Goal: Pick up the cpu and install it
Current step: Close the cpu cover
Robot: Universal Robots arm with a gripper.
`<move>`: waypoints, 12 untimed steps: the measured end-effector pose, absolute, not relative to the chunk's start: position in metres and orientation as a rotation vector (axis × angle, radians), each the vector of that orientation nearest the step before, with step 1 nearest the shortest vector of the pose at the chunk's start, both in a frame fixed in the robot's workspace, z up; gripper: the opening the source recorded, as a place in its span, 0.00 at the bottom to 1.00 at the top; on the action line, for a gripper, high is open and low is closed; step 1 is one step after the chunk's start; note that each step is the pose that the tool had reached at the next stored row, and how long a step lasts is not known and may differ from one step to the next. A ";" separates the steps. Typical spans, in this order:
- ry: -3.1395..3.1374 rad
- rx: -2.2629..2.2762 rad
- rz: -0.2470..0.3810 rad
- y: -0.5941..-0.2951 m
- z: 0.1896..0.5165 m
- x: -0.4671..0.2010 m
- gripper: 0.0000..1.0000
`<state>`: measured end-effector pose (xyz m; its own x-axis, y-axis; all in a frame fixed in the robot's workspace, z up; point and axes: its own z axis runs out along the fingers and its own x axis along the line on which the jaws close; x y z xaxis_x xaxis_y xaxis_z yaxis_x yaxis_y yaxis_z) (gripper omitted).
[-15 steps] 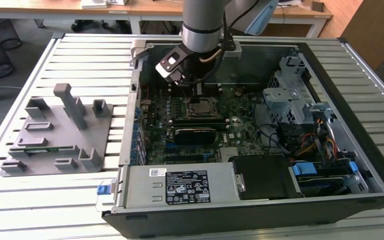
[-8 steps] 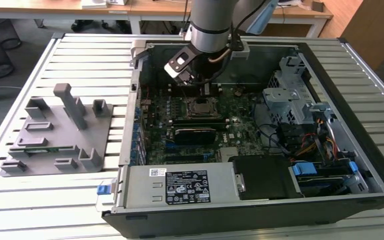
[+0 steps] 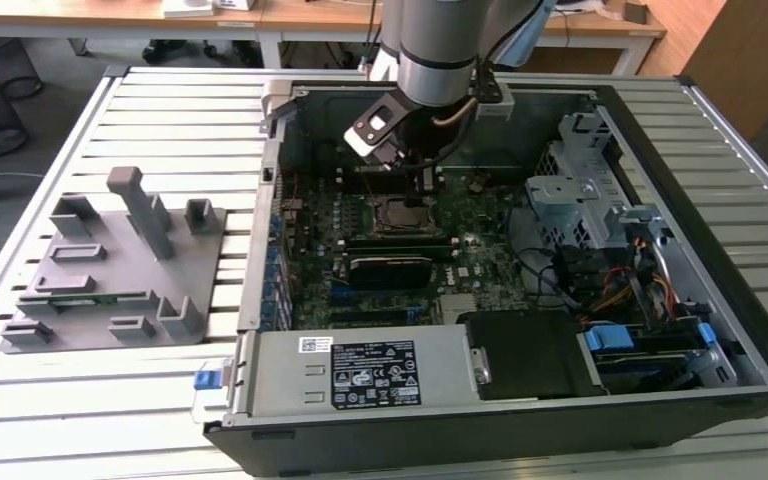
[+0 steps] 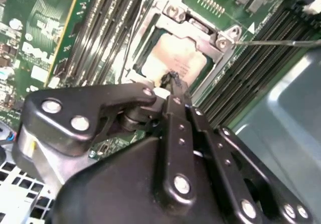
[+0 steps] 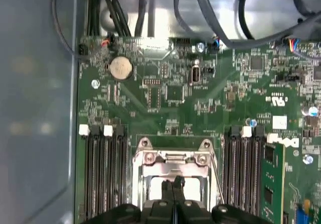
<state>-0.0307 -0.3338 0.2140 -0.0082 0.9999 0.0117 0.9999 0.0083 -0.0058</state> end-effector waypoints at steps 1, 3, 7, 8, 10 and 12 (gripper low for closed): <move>-2.222 -2.204 -0.006 -0.334 0.214 -0.031 0.11; -2.222 -2.204 -0.007 -0.334 0.214 -0.031 0.11; -2.222 -2.204 -0.006 -0.334 0.216 -0.031 0.11; -2.222 -2.204 -0.006 -0.334 0.217 -0.031 0.11; -2.222 -2.204 -0.006 -0.334 0.220 -0.031 0.11; -2.222 -2.204 -0.006 -0.334 0.222 -0.031 0.11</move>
